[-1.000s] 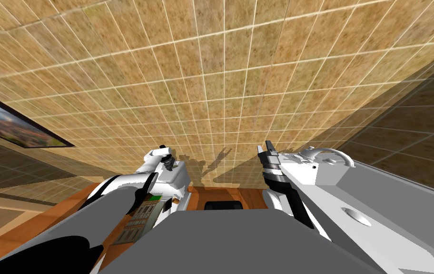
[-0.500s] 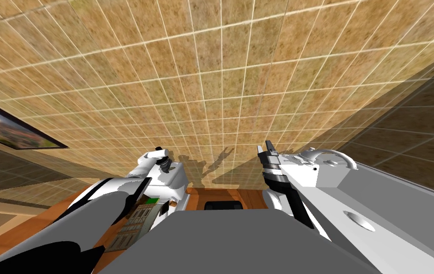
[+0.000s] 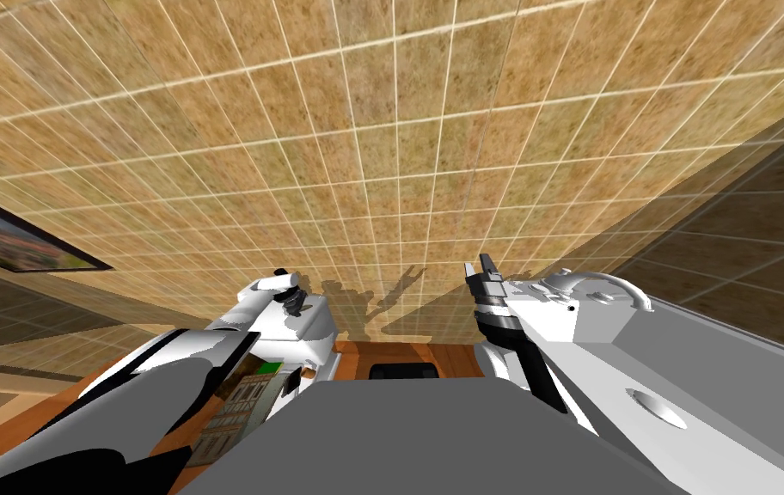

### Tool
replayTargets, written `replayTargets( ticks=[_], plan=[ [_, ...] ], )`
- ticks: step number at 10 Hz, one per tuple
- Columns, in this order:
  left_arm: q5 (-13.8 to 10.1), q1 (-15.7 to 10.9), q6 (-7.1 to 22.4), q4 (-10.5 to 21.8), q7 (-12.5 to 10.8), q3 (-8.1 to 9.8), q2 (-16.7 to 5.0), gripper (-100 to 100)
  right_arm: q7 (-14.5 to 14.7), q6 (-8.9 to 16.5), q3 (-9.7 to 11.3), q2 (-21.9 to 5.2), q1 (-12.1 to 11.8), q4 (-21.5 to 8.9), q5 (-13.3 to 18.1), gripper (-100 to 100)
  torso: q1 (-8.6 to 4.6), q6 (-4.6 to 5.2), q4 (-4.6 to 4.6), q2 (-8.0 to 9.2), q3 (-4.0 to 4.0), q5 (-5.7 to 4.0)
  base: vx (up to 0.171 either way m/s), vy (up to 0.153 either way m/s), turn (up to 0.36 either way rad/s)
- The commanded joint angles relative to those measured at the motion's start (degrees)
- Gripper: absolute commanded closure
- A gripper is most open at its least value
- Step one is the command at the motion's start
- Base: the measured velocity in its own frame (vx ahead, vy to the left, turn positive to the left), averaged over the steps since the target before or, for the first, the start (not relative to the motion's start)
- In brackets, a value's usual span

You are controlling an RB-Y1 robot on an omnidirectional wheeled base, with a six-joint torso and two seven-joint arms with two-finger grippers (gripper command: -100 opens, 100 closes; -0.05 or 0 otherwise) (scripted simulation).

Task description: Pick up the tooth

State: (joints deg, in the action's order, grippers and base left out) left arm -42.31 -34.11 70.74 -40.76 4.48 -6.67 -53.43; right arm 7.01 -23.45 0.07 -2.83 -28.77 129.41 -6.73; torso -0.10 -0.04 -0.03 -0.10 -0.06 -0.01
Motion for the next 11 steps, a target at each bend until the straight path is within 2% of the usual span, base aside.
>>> replayTargets(
  ticks=[1,2,3,4,5,6,7,8,9,10,11],
  plan=[
    [-2.9,1.5,-1.3,-0.4,0.0,-2.79,-2.0,-100,0.0,0.0,0.0,0.0,0.0,0.0,0.0,0,0.00,0.00,0.00,0.00,0.00,0.00,0.039,-0.039,-0.017],
    [-4.5,1.5,-1.3,-0.4,0.0,-2.79,-2.0,-100,0.0,0.0,0.0,0.0,0.0,0.0,0.0,0,-0.03,-0.01,0.00,-0.02,-0.01,-0.01,0.034,-0.030,-0.001],
    [-6.3,3.0,-2.3,-1.2,-0.3,-5.18,-3.7,-100,0.0,0.0,0.0,0.0,0.0,0.0,0.0,0,-0.01,0.00,0.00,-0.01,0.00,0.00,0.042,-0.029,-0.011],
    [-7.9,3.0,-2.3,-1.2,-0.3,-5.18,-3.7,-100,0.0,0.0,0.0,0.0,0.0,0.0,0.0,0,0.00,-0.01,0.00,-0.02,-0.01,0.00,0.037,-0.025,-0.003],
    [-9.6,4.5,-3.3,-2.0,-0.5,-7.57,-5.4,-100,0.0,0.0,0.0,0.0,0.0,0.0,0.0,0,0.01,0.00,-0.01,-0.02,-0.01,0.00,0.045,-0.027,-0.018],
    [-11.3,4.5,-3.3,-2.0,-0.5,-7.57,-5.4,-100,0.0,0.0,0.0,0.0,0.0,0.0,0.0,0,0.02,-0.02,0.00,-0.02,-0.01,0.00,0.036,-0.020,0.003],
    [-13.2,6.1,-4.3,-2.9,-0.8,-9.94,-7.2,-100,0.0,0.0,0.0,0.0,0.0,0.0,0.0,0,0.03,0.01,-0.01,-0.01,-0.01,0.01,0.034,-0.028,-0.016],
    [-14.8,6.1,-4.3,-2.9,-0.8,-9.96,-7.2,-100,0.0,0.0,0.0,0.0,0.0,0.0,0.0,0,0.01,0.00,0.00,-0.01,0.00,0.00,0.029,-0.031,-0.003],
    [-13.8,5.7,-4.0,-2.6,-0.6,-9.58,-7.0,-100,0.0,0.0,0.0,0.0,0.0,0.0,0.0,0,0.00,0.00,0.00,0.01,0.00,0.00,0.011,-0.014,0.003],
    [-14.0,5.7,-4.1,-2.6,-0.6,-9.65,-7.0,100,0.0,0.0,0.0,0.0,0.0,0.0,0.0,0,0.04,0.01,0.01,0.06,0.03,0.00,0.000,0.000,0.000],
    [-13.9,5.7,-4.1,-2.6,-0.6,-9.64,-7.0,100,0.0,0.0,0.0,0.0,0.0,0.0,0.0,0,0.08,0.00,0.02,0.09,0.05,0.02,0.000,0.000,0.000]
  ],
)
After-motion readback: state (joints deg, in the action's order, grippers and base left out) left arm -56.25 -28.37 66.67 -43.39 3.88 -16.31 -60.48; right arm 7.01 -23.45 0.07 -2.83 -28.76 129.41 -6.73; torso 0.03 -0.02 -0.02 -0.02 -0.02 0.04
